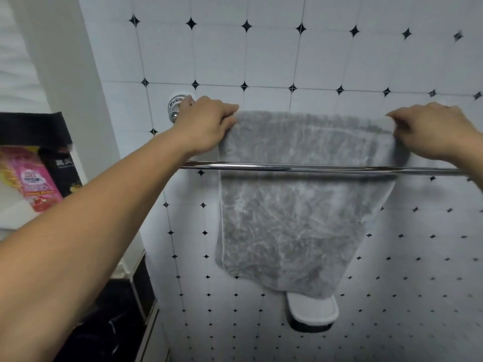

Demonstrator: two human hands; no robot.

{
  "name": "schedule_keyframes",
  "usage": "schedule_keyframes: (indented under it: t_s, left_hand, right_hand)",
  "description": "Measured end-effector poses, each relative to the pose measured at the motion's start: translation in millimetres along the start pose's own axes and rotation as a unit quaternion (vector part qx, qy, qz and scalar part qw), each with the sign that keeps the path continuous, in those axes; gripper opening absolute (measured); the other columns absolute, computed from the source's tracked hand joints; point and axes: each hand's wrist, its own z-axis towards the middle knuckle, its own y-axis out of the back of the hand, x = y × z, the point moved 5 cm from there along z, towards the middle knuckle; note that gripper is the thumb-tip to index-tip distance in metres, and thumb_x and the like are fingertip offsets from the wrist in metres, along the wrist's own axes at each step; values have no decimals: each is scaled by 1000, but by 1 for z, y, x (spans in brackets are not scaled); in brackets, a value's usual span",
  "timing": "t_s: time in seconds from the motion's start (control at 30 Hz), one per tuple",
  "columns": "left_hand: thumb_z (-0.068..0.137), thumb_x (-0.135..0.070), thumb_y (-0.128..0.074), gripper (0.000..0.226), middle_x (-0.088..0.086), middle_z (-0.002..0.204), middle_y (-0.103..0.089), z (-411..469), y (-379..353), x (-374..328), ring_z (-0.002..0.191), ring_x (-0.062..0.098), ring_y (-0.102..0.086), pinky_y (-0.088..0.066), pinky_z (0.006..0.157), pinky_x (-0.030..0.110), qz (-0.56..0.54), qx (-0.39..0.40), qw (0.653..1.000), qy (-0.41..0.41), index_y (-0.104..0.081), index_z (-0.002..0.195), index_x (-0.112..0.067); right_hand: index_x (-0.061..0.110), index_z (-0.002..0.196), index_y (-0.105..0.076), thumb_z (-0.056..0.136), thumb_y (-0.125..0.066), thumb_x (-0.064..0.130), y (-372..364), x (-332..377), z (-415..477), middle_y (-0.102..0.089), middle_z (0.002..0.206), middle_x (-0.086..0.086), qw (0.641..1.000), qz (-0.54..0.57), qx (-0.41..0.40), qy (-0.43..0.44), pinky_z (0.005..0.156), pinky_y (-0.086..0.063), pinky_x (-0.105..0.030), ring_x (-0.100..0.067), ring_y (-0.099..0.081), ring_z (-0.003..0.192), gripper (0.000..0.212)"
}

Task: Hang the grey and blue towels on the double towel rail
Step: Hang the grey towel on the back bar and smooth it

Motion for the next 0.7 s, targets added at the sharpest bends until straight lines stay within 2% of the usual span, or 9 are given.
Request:
schedule_keyframes:
  t_s: [0.07,0.17,0.2,0.27,0.33,0.4,0.53,0.63,0.7]
  left_hand:
    - [98,-26,-44,31,7,109,-68,-21,7,-8,110,33,-56,-34,102,51,-39,-115,992,-33,-60,122,-14]
    - [91,-9,-53,17,7,86,-68,-87,9,-21,82,27,-60,-44,76,42,-148,-320,929,-111,-67,100,-7]
    - [90,-8,-53,13,6,78,-65,-108,-2,-23,73,25,-58,-44,67,40,-169,-325,921,-129,-66,93,-7]
    - [89,-13,-53,12,0,71,-61,-140,-43,-19,62,19,-56,-45,57,37,-198,-241,944,-108,-65,87,-12]
    - [89,-25,-54,9,-12,75,-62,-162,-99,-5,63,9,-58,-47,57,32,-183,-96,978,-4,-63,87,-27]
    - [89,-32,-58,6,-16,86,-61,-183,-151,17,73,1,-58,-43,62,29,-180,5,976,124,-57,88,-38]
    - [83,-38,-69,15,-9,101,-57,-218,-226,35,84,4,-56,-40,62,25,-259,99,922,270,-57,89,-32]
    - [77,-31,-74,19,-6,98,-65,-236,-257,25,88,10,-62,-53,75,36,-367,156,857,326,-63,93,-28]
    - [79,-31,-72,17,-10,92,-67,-244,-261,19,85,7,-64,-55,71,35,-394,108,841,356,-61,91,-34]
  right_hand:
    - [18,128,-58,87,-61,20,-2,-1,-11,-62,120,-25,996,52,-72,-11,91,-41,-55,-48,-53,111,42]
    - [22,117,-56,87,-58,26,-21,-14,-54,-60,113,-19,950,191,-240,-59,88,-46,-57,-42,-54,106,30]
    - [26,113,-55,89,-54,28,-32,-19,-75,-60,111,-13,923,243,-284,-87,89,-46,-54,-35,-55,104,24]
    - [35,103,-57,91,-53,31,-64,-21,-114,-60,101,-1,881,324,-313,-146,83,-49,-43,-19,-58,92,13]
    - [40,95,-56,88,-54,32,-106,-13,-148,-59,85,12,865,380,-253,-209,73,-48,-37,-11,-56,76,12]
    - [35,101,-58,86,-54,29,-165,-5,-173,-64,85,9,858,417,-99,-284,70,-47,-35,-13,-59,73,16]
    - [9,130,-52,87,-66,8,-275,14,-232,-63,106,-9,785,428,239,-379,82,-46,-38,-29,-59,96,45]
    - [7,139,-43,81,-73,1,-320,34,-267,-54,131,-14,747,430,341,-376,84,-43,-37,-31,-55,110,65]
    - [8,143,-38,79,-75,1,-338,46,-276,-47,141,-14,736,448,347,-369,88,-44,-39,-32,-51,117,75]
